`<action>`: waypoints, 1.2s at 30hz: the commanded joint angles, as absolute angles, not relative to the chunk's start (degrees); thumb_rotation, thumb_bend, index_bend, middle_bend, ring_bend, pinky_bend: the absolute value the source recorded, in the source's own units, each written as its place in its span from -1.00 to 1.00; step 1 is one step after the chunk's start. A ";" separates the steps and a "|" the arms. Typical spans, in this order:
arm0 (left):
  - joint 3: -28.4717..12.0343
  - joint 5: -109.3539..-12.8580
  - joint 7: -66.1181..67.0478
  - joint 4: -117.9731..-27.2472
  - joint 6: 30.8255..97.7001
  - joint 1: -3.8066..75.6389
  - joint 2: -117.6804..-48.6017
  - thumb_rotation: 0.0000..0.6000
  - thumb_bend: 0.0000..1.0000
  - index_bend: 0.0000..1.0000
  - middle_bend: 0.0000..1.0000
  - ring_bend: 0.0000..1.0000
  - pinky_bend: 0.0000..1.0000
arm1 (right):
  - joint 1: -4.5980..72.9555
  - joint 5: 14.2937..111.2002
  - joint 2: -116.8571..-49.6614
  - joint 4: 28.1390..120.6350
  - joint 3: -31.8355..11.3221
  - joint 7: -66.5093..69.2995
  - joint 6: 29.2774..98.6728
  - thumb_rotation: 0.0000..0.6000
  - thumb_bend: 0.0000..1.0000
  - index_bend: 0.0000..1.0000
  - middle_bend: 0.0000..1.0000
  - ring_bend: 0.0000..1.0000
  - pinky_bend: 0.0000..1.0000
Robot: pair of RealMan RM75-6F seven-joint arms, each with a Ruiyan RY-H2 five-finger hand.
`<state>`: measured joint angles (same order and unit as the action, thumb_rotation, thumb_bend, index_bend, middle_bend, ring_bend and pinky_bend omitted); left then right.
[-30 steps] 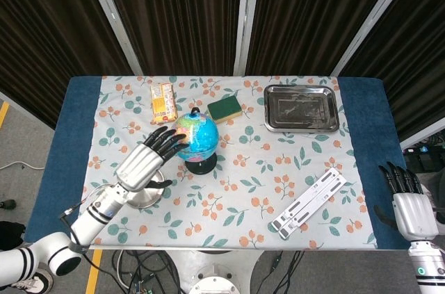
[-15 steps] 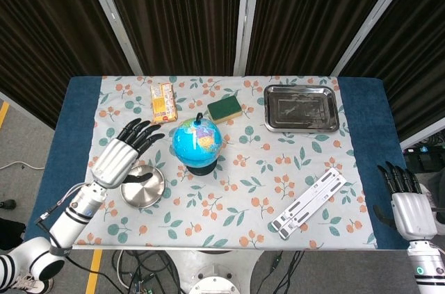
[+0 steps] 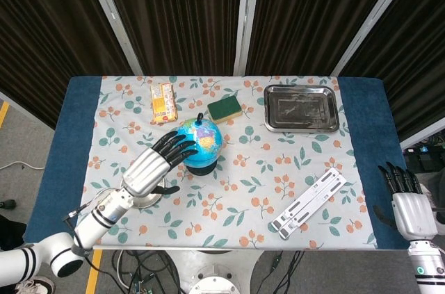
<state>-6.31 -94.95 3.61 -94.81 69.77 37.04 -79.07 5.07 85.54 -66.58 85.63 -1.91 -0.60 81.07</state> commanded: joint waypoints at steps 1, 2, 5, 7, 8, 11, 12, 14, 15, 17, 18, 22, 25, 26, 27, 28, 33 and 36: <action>-6.45 -94.46 3.96 -94.44 69.38 37.31 -79.48 1.00 -0.92 -0.65 -0.77 -0.88 -0.84 | 5.03 85.50 -66.64 85.37 -1.88 -0.34 81.05 1.00 -0.57 -1.00 -1.00 -1.00 -1.00; -6.41 -94.35 4.05 -94.40 69.35 37.29 -79.51 1.00 -0.92 -0.65 -0.77 -0.88 -0.84 | 5.03 85.48 -66.67 85.29 -1.88 -0.27 81.02 1.00 -0.57 -1.00 -1.00 -1.00 -1.00; -6.06 -94.20 3.84 -94.55 69.40 37.11 -79.46 1.00 -0.92 -0.65 -0.77 -0.88 -0.84 | 5.06 85.51 -66.76 85.14 -1.87 -0.17 80.96 1.00 -0.57 -1.00 -1.00 -1.00 -1.00; -5.74 -94.13 3.39 -94.45 69.35 36.99 -79.50 1.00 -0.92 -0.65 -0.77 -0.88 -0.84 | 5.08 85.59 -66.80 85.14 -1.86 -0.24 80.99 1.00 -0.57 -1.00 -1.00 -1.00 -1.00; -5.62 -94.17 3.26 -94.35 69.33 36.98 -79.54 1.00 -0.92 -0.65 -0.77 -0.88 -0.84 | 5.09 85.62 -66.81 85.18 -1.86 -0.30 81.00 1.00 -0.57 -1.00 -1.00 -1.00 -1.00; -5.44 -94.22 2.93 -94.08 69.45 36.94 -79.63 1.00 -0.92 -0.65 -0.77 -0.88 -0.84 | 5.11 85.60 -66.80 85.29 -1.88 -0.45 81.00 1.00 -0.57 -1.00 -1.00 -1.00 -1.00; -5.43 -94.09 2.87 -93.99 69.54 36.85 -79.61 1.00 -0.92 -0.65 -0.77 -0.86 -0.84 | 5.11 85.58 -66.81 85.28 -1.88 -0.48 80.98 1.00 -0.57 -1.00 -1.00 -1.00 -1.00; -5.48 -93.58 3.14 -93.82 69.79 36.54 -79.54 1.00 -0.92 -0.65 -0.77 -0.81 -0.84 | 5.13 85.48 -66.82 85.24 -1.90 -0.47 80.90 1.00 -0.56 -1.00 -1.00 -1.00 -1.00; -5.47 -93.35 3.24 -93.82 69.95 36.35 -79.45 1.00 -0.92 -0.65 -0.77 -0.80 -0.84 | 5.13 85.43 -66.83 85.20 -1.90 -0.45 80.85 1.00 -0.57 -1.00 -1.00 -1.00 -1.00; -5.43 -92.96 3.58 -93.80 70.40 35.88 -79.11 1.00 -0.92 -0.65 -0.77 -0.79 -0.83 | 5.13 85.37 -66.84 85.15 -1.91 -0.43 80.80 1.00 -0.57 -1.00 -1.00 -1.00 -1.00; -5.35 -92.71 3.75 -93.81 70.75 35.49 -78.75 1.00 -0.92 -0.65 -0.77 -0.79 -0.83 | 5.13 85.36 -66.84 85.14 -1.91 -0.42 80.80 1.00 -0.56 -1.00 -1.00 -1.00 -1.00; -5.03 -91.73 3.72 -93.68 71.99 33.95 -77.12 1.00 -0.92 -0.65 -0.77 -0.79 -0.83 | 5.13 85.37 -66.82 85.20 -1.95 -0.54 80.88 1.00 -0.57 -1.00 -1.00 -1.00 -1.00; -4.85 -91.01 2.98 -93.39 73.29 32.57 -75.68 1.00 -0.92 -0.65 -0.77 -0.79 -0.83 | 5.16 85.37 -66.81 85.33 -1.95 -0.74 80.85 1.00 -0.57 -1.00 -1.00 -1.00 -1.00; -4.80 -90.79 2.69 -93.27 73.68 32.14 -75.26 1.00 -0.92 -0.65 -0.77 -0.79 -0.83 | 5.17 85.40 -66.80 85.39 -1.95 -0.83 80.86 1.00 -0.57 -1.00 -1.00 -1.00 -1.00; -4.75 -90.47 2.23 -93.08 74.17 31.59 -74.73 1.00 -0.92 -0.65 -0.77 -0.79 -0.83 | 5.19 85.43 -66.80 85.48 -1.95 -0.96 80.86 1.00 -0.57 -1.00 -1.00 -1.00 -1.00; -4.73 -90.24 1.89 -92.88 74.51 31.21 -74.38 1.00 -0.92 -0.65 -0.77 -0.79 -0.83 | 5.20 85.46 -66.79 85.55 -1.95 -1.05 80.88 1.00 -0.57 -1.00 -1.00 -1.00 -1.00; -3.87 -89.67 0.88 -92.06 76.68 28.60 -72.66 1.00 -0.92 -0.65 -0.77 -0.79 -0.83 | 5.20 85.58 -66.67 86.00 -1.92 -1.41 80.99 1.00 -0.57 -1.00 -1.00 -1.00 -1.00; -2.40 -88.98 2.12 -91.30 78.67 25.76 -71.81 1.00 -0.92 -0.65 -0.77 -0.79 -0.83 | 5.23 85.79 -66.58 86.37 -1.83 -1.53 81.01 1.00 -0.57 -1.00 -1.00 -1.00 -1.00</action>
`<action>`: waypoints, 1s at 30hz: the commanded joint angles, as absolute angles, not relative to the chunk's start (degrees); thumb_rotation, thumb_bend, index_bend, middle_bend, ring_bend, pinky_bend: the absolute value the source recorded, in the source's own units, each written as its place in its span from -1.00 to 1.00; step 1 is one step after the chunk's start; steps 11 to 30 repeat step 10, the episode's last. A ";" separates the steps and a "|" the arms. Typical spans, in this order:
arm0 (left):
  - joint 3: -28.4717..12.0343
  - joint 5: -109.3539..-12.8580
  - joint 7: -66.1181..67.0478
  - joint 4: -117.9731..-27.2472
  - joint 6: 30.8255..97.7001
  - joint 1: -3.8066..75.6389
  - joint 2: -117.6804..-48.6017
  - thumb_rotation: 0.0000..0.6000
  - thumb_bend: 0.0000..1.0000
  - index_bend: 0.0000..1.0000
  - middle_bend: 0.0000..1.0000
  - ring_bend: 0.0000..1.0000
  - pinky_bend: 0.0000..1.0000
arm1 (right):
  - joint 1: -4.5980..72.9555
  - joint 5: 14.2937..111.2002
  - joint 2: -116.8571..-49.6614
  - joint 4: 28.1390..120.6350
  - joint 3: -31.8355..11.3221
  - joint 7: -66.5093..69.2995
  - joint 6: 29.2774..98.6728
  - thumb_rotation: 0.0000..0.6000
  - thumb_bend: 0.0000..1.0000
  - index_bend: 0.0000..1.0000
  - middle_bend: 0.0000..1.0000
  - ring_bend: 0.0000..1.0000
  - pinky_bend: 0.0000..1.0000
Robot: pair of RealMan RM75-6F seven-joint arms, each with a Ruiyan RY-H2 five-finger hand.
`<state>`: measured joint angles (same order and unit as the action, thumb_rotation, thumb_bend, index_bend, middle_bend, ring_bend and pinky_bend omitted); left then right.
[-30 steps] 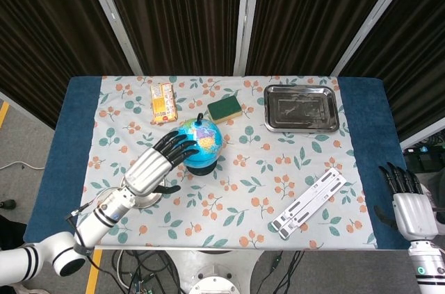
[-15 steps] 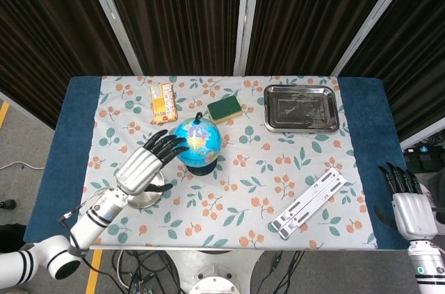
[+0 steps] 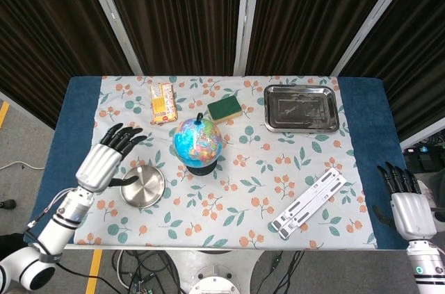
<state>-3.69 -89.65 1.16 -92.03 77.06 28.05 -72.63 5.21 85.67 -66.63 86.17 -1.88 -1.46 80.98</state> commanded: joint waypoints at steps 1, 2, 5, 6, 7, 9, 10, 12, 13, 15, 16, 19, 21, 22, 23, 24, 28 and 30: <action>-1.84 -88.61 2.81 -91.00 79.53 24.58 -71.58 1.00 -0.92 -0.65 -0.77 -0.79 -0.83 | 5.25 85.93 -66.54 86.53 -1.82 -1.62 81.08 1.00 -0.56 -1.00 -1.00 -1.00 -1.00; -1.27 -88.15 3.56 -90.54 80.43 23.32 -71.39 1.00 -0.92 -0.65 -0.77 -0.79 -0.83 | 5.28 86.09 -66.51 86.69 -1.83 -1.73 81.20 1.00 -0.56 -1.00 -1.00 -1.00 -1.00; 0.62 -86.27 5.53 -88.58 84.07 18.41 -70.66 1.00 -0.92 -0.65 -0.77 -0.81 -0.83 | 5.36 86.55 -66.39 87.42 -1.87 -2.38 81.57 1.00 -0.57 -1.00 -1.00 -1.00 -1.00; 0.96 -85.69 5.55 -87.99 85.00 17.14 -70.45 1.00 -0.92 -0.65 -0.77 -0.82 -0.83 | 5.38 86.64 -66.36 87.65 -1.87 -2.66 81.62 1.00 -0.56 -1.00 -1.00 -1.00 -1.00; 1.28 -85.13 5.32 -87.36 85.87 15.91 -70.24 1.00 -0.92 -0.65 -0.77 -0.83 -0.83 | 5.41 86.73 -66.38 87.89 -1.85 -2.99 81.65 1.00 -0.56 -1.00 -1.00 -1.00 -1.00; 1.74 -84.00 4.30 -85.68 87.48 13.49 -69.83 1.00 -0.92 -0.65 -0.77 -0.84 -0.83 | 5.51 86.95 -66.54 88.41 -1.71 -3.84 81.55 1.00 -0.56 -1.00 -1.00 -1.00 -1.00; 1.83 -83.67 4.00 -84.88 88.06 12.66 -69.71 1.00 -0.92 -0.65 -0.77 -0.85 -0.83 | 5.59 87.06 -66.62 88.63 -1.60 -4.22 81.38 1.00 -0.56 -1.00 -1.00 -1.00 -1.00; 1.83 -83.67 4.00 -84.88 88.06 12.66 -69.71 1.00 -0.92 -0.65 -0.77 -0.85 -0.83 | 5.59 87.06 -66.62 88.63 -1.60 -4.22 81.38 1.00 -0.56 -1.00 -1.00 -1.00 -1.00; 1.83 -83.67 4.00 -84.88 88.06 12.66 -69.71 1.00 -0.92 -0.65 -0.77 -0.85 -0.83 | 5.59 87.06 -66.62 88.63 -1.60 -4.22 81.38 1.00 -0.56 -1.00 -1.00 -1.00 -1.00; 1.83 -83.67 4.00 -84.88 88.06 12.66 -69.71 1.00 -0.92 -0.65 -0.77 -0.85 -0.83 | 5.59 87.06 -66.62 88.63 -1.60 -4.22 81.38 1.00 -0.56 -1.00 -1.00 -1.00 -1.00; 1.83 -83.67 4.00 -84.88 88.06 12.66 -69.71 1.00 -0.92 -0.65 -0.77 -0.85 -0.83 | 5.59 87.06 -66.62 88.63 -1.60 -4.22 81.38 1.00 -0.56 -1.00 -1.00 -1.00 -1.00; 1.83 -83.67 4.00 -84.88 88.06 12.66 -69.71 1.00 -0.92 -0.65 -0.77 -0.85 -0.83 | 5.59 87.06 -66.62 88.63 -1.60 -4.22 81.38 1.00 -0.56 -1.00 -1.00 -1.00 -1.00; 1.83 -83.67 4.00 -84.88 88.06 12.66 -69.71 1.00 -0.92 -0.65 -0.77 -0.85 -0.83 | 5.59 87.06 -66.62 88.63 -1.60 -4.22 81.38 1.00 -0.56 -1.00 -1.00 -1.00 -1.00; 1.83 -83.67 4.00 -84.88 88.06 12.66 -69.71 1.00 -0.92 -0.65 -0.77 -0.85 -0.83 | 5.59 87.06 -66.62 88.63 -1.60 -4.22 81.38 1.00 -0.56 -1.00 -1.00 -1.00 -1.00; 1.83 -83.67 4.00 -84.88 88.06 12.66 -69.71 1.00 -0.92 -0.65 -0.77 -0.85 -0.83 | 5.59 87.06 -66.62 88.63 -1.60 -4.22 81.38 1.00 -0.56 -1.00 -1.00 -1.00 -1.00; 1.83 -83.67 4.00 -84.88 88.06 12.66 -69.71 1.00 -0.92 -0.65 -0.77 -0.85 -0.83 | 5.59 87.06 -66.62 88.63 -1.60 -4.22 81.38 1.00 -0.56 -1.00 -1.00 -1.00 -1.00; 1.83 -83.67 4.00 -84.88 88.06 12.66 -69.71 1.00 -0.92 -0.65 -0.77 -0.85 -0.83 | 5.59 87.06 -66.62 88.63 -1.60 -4.22 81.38 1.00 -0.56 -1.00 -1.00 -1.00 -1.00; 1.83 -83.67 4.00 -84.88 88.06 12.66 -69.71 1.00 -0.92 -0.65 -0.77 -0.85 -0.83 | 5.59 87.06 -66.62 88.63 -1.60 -4.22 81.38 1.00 -0.56 -1.00 -1.00 -1.00 -1.00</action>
